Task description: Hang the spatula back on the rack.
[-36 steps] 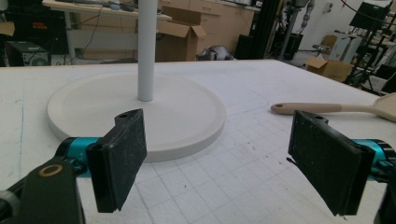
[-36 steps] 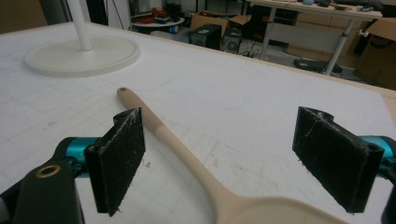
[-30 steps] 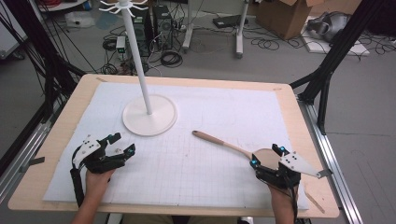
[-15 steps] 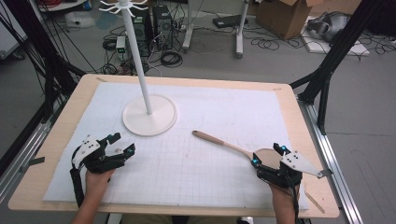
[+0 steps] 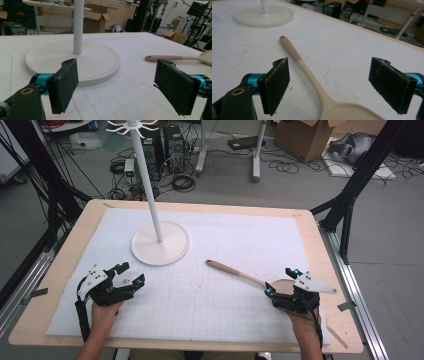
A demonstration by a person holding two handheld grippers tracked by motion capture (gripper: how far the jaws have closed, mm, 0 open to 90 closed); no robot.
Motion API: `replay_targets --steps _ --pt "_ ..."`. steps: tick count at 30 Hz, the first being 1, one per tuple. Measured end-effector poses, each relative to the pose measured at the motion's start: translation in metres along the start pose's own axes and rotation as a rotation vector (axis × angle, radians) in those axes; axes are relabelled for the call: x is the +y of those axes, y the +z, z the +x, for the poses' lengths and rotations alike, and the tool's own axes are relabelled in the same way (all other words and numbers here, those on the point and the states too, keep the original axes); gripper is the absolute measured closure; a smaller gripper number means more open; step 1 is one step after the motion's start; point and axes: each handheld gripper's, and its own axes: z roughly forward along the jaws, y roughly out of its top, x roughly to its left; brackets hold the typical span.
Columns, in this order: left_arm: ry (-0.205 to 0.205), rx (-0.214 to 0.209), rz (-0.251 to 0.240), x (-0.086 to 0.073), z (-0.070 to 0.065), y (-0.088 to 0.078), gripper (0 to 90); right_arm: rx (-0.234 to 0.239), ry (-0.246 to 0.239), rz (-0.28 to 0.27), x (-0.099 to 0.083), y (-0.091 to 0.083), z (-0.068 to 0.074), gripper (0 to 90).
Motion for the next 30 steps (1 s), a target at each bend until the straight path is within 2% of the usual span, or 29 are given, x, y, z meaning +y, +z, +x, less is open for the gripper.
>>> replay_targets --steps 3,6,9,11,16,22,24,30 --pt "0.013 0.000 0.005 0.000 -0.001 0.000 19.6 0.049 -0.048 0.054 0.009 0.008 -0.010 15.7" --pt "0.023 0.005 0.009 0.000 -0.002 0.000 19.9 0.092 -0.095 0.133 0.016 0.018 -0.018 17.4" --pt "0.018 0.005 0.007 0.000 -0.002 0.001 19.9 0.165 -0.130 0.209 0.019 0.032 -0.024 27.0" --pt "0.012 0.005 0.008 0.000 -0.001 0.001 19.8 0.210 -0.161 0.241 0.019 0.043 -0.025 31.1" --pt "0.014 0.003 0.008 0.000 -0.001 0.001 19.8 0.290 -0.179 0.354 0.011 0.068 -0.029 40.4" --pt "0.017 0.005 0.008 0.000 -0.002 0.001 19.9 0.356 -0.212 0.437 0.008 0.086 -0.028 47.4" --pt "0.019 0.006 0.010 0.000 -0.001 0.001 19.9 0.363 -0.222 0.456 0.008 0.090 -0.027 49.1" --pt "0.018 0.006 0.008 0.000 -0.001 0.001 19.9 0.401 -0.234 0.479 0.007 0.099 -0.028 58.3"
